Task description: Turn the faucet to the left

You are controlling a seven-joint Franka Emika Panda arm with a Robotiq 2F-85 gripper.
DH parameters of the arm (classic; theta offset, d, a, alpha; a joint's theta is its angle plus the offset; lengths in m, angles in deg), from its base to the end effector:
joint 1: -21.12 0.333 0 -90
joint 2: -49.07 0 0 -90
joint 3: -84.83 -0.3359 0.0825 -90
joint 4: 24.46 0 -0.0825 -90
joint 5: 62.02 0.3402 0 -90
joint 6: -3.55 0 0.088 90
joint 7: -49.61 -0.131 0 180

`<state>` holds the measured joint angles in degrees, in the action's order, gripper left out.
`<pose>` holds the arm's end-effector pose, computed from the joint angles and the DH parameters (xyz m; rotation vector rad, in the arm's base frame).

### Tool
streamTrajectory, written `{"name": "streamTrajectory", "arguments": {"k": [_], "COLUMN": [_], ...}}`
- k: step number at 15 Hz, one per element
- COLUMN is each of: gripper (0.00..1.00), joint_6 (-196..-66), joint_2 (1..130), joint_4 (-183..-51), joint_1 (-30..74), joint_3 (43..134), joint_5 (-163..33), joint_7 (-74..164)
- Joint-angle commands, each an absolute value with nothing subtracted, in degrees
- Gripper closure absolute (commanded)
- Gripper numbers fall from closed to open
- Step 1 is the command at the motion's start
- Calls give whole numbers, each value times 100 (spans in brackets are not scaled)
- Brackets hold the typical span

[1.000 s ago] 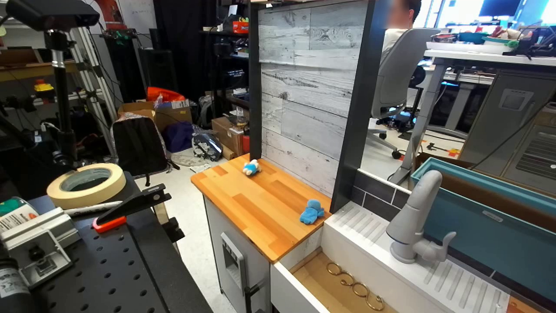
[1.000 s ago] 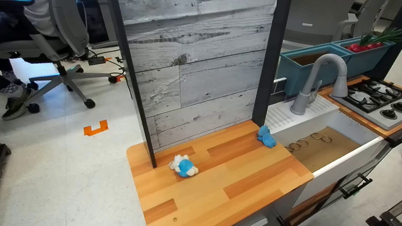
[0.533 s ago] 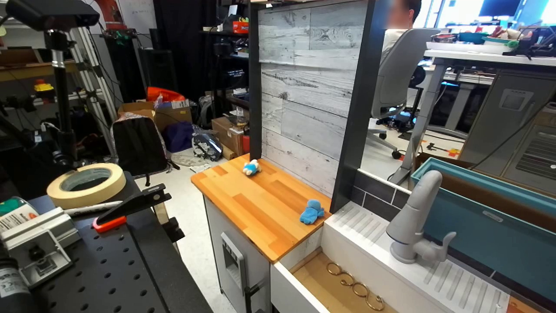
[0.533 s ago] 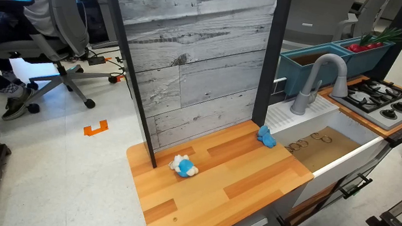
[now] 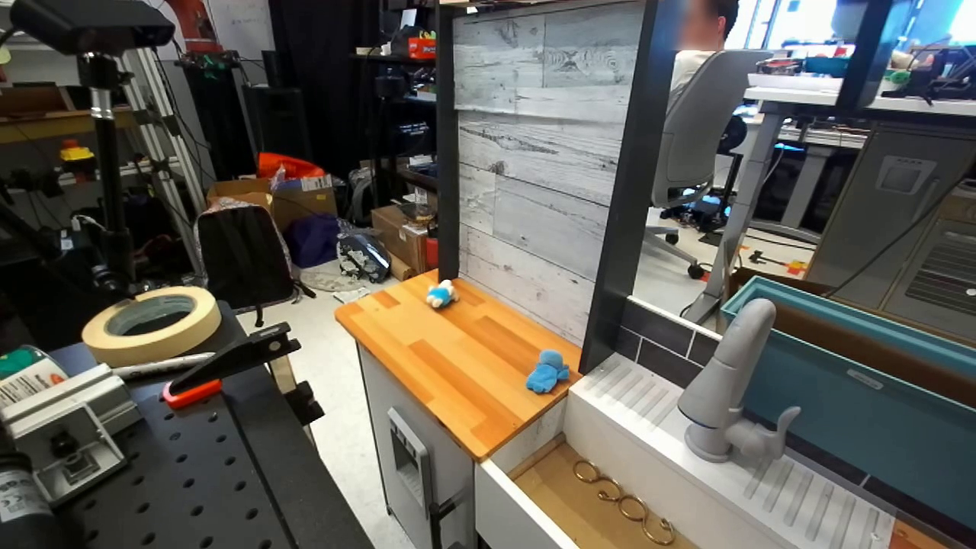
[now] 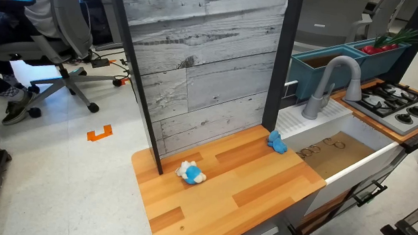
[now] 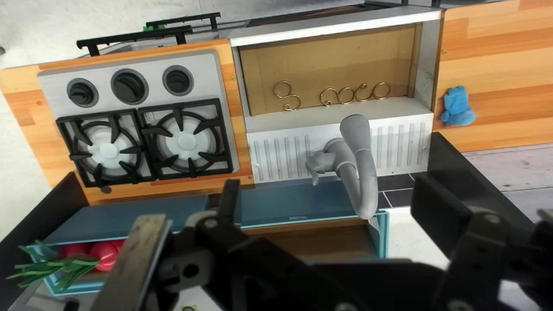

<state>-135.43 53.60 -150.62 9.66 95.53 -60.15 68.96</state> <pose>0.4882 -0.1970 0.3859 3.0884 -0.1088 0.2163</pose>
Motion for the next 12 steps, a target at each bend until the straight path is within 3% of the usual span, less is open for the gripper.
{"name": "streamTrajectory", "arguments": {"k": [1, 12], "gripper": [0, 0], "joint_6": [-13941, -13896], "joint_2": [6007, 7853], "joint_4": [-14833, -13736], "joint_1": [900, 746], "joint_3": [9409, 8847], "joint_5": [-5629, -5855], "joint_7": [7527, 7544]}}
